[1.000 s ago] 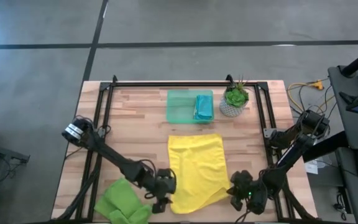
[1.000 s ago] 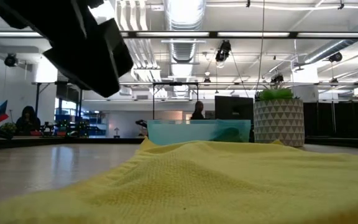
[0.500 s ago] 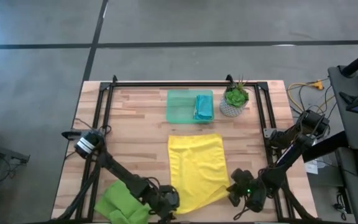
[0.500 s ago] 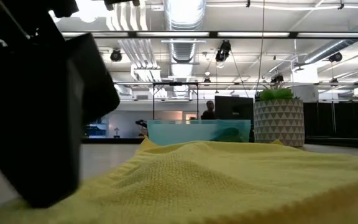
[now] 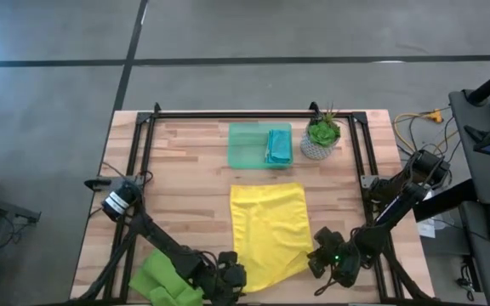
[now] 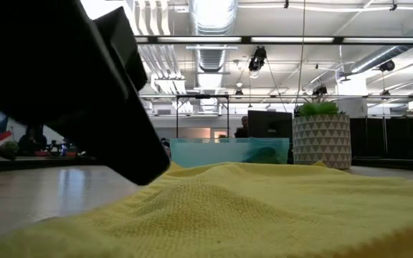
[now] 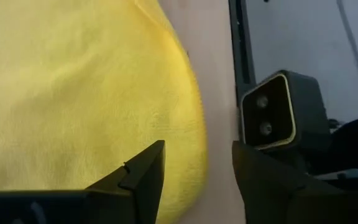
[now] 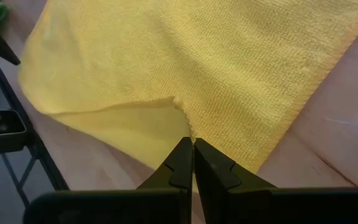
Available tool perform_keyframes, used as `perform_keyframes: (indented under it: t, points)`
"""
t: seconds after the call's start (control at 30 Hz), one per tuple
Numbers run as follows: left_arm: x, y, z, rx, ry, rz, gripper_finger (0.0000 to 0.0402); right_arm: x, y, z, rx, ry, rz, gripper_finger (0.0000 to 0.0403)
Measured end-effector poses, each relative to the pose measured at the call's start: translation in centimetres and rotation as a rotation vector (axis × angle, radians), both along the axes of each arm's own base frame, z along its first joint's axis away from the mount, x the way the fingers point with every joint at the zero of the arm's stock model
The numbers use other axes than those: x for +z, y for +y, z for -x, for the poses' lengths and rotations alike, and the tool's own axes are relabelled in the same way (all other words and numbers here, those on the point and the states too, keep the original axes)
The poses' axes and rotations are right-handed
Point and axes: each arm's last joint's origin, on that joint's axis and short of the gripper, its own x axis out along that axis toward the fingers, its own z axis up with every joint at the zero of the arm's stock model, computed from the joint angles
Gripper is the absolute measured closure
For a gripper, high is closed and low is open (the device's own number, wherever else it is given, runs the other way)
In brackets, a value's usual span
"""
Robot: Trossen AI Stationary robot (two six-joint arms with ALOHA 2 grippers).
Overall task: Fold microfiber towels
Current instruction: Fold the yellow microfiber cloth
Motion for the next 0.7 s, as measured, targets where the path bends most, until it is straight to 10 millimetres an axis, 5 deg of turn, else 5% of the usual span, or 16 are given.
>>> perform_keyframes:
  t: [0.47, 0.7]
  points:
    - [-2.1, -1.2, -1.2, -0.068, 0.099, -0.294, 0.0231, 0.0, 0.0, 0.0, 0.000, -0.002, -0.001, 0.0394]
    - [-1.2, -1.2, -0.1, -0.055, 0.182, -0.451, 0.0239, 0.0, 0.0, 0.0, 0.003, -0.002, -0.001, 0.0394]
